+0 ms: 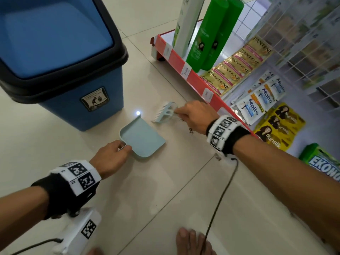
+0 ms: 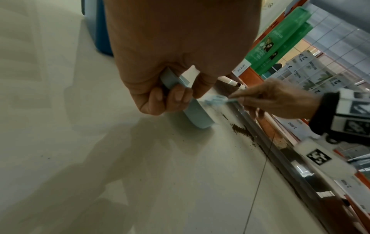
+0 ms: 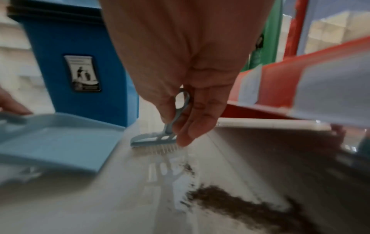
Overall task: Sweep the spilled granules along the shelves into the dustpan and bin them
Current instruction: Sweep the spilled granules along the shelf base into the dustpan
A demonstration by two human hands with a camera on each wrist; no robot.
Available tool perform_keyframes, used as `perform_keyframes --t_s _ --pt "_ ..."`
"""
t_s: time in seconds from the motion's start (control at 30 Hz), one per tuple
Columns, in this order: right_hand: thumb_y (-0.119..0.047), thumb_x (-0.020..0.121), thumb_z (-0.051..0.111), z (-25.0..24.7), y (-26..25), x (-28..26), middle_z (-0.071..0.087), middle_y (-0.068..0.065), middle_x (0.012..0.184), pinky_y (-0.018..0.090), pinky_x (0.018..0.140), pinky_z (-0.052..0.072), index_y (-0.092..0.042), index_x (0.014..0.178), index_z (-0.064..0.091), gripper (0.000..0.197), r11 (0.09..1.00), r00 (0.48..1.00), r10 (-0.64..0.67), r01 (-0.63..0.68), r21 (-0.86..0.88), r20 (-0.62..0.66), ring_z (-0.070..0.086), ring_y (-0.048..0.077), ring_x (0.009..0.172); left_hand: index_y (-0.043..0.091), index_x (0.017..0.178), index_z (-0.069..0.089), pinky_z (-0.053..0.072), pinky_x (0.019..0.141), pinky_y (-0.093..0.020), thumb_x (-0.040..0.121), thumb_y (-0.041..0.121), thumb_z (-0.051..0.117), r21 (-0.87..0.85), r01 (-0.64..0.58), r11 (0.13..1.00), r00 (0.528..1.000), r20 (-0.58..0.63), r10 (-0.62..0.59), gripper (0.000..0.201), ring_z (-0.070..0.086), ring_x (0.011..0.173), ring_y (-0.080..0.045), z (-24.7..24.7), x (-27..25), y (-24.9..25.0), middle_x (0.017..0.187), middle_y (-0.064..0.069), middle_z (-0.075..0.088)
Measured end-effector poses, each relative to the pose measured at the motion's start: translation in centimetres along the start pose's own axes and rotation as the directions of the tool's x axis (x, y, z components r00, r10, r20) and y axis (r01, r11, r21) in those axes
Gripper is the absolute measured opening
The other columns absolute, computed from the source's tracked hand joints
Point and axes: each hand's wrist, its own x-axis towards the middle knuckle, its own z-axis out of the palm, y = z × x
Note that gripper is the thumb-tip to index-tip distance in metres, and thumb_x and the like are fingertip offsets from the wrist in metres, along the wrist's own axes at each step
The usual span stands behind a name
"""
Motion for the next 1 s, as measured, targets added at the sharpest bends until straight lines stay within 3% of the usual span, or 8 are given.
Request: perform_keyframes --t_s 0.13,0.3,0.4,0.53,0.7,0.87,0.9,1.0 --pt "-0.03 0.102 0.048 -0.6 3.6 -4.5 0.06 -0.008 0.088 0.02 0.064 0.039 -0.025 0.122 0.067 0.028 0.999 0.996 0.022 -0.018 -0.039 0.092 0.06 0.014 0.075 0.02 0.082 0.053 0.041 0.075 -0.036 0.099 0.034 0.047 -0.024 0.008 1.0 1.0 -0.015 -0.009 0.023 0.048 0.078 -0.024 -0.2 -0.1 0.0 0.087 -0.005 0.057" --pt "-0.026 0.101 0.049 -2.6 6.3 -8.2 0.055 -0.002 0.083 0.026 0.065 0.042 -0.023 0.122 0.069 0.029 0.993 0.995 0.077 -0.07 -0.1 0.068 0.052 0.015 0.072 0.022 0.081 0.05 0.05 0.094 -0.049 0.099 0.033 0.046 -0.03 -0.002 1.0 1.0 -0.01 0.002 0.021 0.048 0.08 -0.025 0.3 0.1 0.8 0.089 -0.006 0.057" --pt "-0.031 0.101 0.046 -2.3 5.0 -7.5 0.059 0.001 0.08 0.02 0.06 0.033 -0.019 0.12 0.068 0.032 0.998 0.999 0.029 -0.032 -0.049 -0.045 0.05 0.013 0.069 0.02 0.086 0.052 0.049 0.084 -0.045 0.1 0.033 0.046 -0.012 -0.022 1.0 1.0 0.019 0.022 0.02 0.048 0.079 -0.025 0.9 0.3 1.4 0.087 -0.005 0.056" --pt "-0.025 0.102 0.051 -0.6 2.2 -4.7 0.068 0.006 0.086 0.03 0.071 0.049 -0.015 0.122 0.068 0.028 0.996 0.989 0.05 -0.039 0.083 -0.138 0.057 0.018 0.074 0.014 0.094 0.056 0.038 0.075 -0.035 0.1 0.032 0.046 0.001 -0.048 0.999 0.997 0.055 0.048 0.021 0.047 0.076 -0.024 1.5 0.7 1.8 0.084 -0.006 0.056" --pt "-0.03 0.103 0.045 0.4 3.1 -7.0 0.07 0.005 0.11 0.027 0.087 0.05 -0.02 0.124 0.065 0.03 0.986 0.984 0.165 -0.164 -0.015 0.074 0.062 0.015 0.091 0.013 0.091 0.056 0.036 0.075 -0.036 0.1 0.03 0.047 -0.009 -0.028 1.0 0.998 0.063 0.028 0.021 0.045 0.069 -0.023 1.1 1.0 1.5 0.079 -0.006 0.056" --pt "-0.028 0.101 0.049 -1.5 5.0 -12.8 0.07 0.005 0.114 0.029 0.084 0.051 -0.02 0.12 0.069 0.029 0.985 0.973 0.168 -0.161 -0.054 0.157 0.065 0.018 0.097 0.015 0.089 0.055 0.035 0.074 -0.035 0.1 0.032 0.047 -0.019 -0.007 1.0 0.998 0.066 0.009 0.022 0.044 0.064 -0.019 0.9 1.2 0.8 0.077 -0.004 0.056" --pt "-0.028 0.101 0.05 -1.9 5.2 -13.2 0.07 0.002 0.109 0.025 0.077 0.051 -0.021 0.12 0.07 0.029 0.987 0.979 0.161 -0.159 -0.032 0.128 0.064 0.013 0.09 0.015 0.089 0.055 0.035 0.073 -0.035 0.1 0.031 0.047 -0.023 -0.01 1.0 0.998 0.069 0.011 0.022 0.044 0.063 -0.019 1.0 1.2 0.8 0.077 -0.004 0.056" --pt "-0.023 0.099 0.056 -2.1 4.7 -12.1 0.063 -0.01 0.086 0.007 0.06 0.027 -0.02 0.119 0.07 0.025 0.993 0.995 0.099 -0.097 0.061 -0.02 0.044 -0.008 0.063 0.014 0.087 0.054 0.035 0.067 -0.032 0.1 0.029 0.048 -0.025 -0.027 0.999 0.996 0.081 0.029 0.021 0.043 0.061 -0.019 1.5 1.1 1.3 0.075 -0.005 0.055"
